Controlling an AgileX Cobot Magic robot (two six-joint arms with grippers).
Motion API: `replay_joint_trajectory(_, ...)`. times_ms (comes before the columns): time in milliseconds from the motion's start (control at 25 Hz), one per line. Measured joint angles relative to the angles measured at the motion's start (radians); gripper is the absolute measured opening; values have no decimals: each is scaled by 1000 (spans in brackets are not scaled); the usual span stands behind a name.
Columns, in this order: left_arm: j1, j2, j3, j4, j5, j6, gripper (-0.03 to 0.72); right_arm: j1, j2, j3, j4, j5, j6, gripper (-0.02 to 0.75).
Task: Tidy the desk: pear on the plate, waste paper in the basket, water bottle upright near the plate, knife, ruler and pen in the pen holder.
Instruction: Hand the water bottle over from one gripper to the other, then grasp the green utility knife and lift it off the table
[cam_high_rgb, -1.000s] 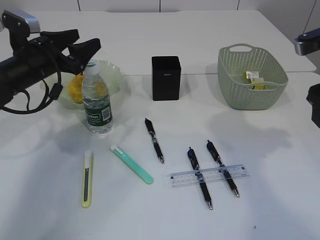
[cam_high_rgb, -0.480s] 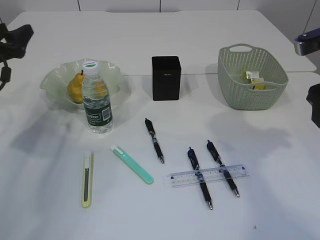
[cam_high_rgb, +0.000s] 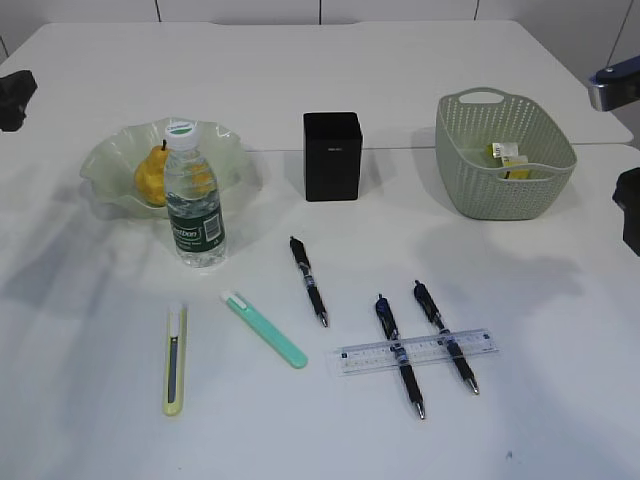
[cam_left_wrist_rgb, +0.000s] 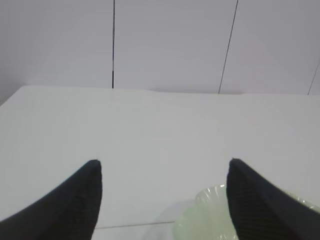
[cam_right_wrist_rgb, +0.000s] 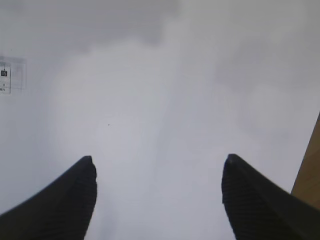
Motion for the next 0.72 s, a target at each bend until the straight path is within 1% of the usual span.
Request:
replay_joint_trajectory(280, 0, -4, 2, 2, 153, -64, 552, 0, 0, 0, 0, 0, 0, 575)
replay_joint_trajectory(480, 0, -62, 2, 6, 327, -70, 552, 0, 0, 0, 0, 0, 0, 575)
replay_joint_trajectory(600, 0, -104, 2, 61, 418, -108, 552, 0, 0, 0, 0, 0, 0, 575)
replay_joint_trajectory(720, 0, -141, 2, 168, 503, -231, 552, 0, 0, 0, 0, 0, 0, 575)
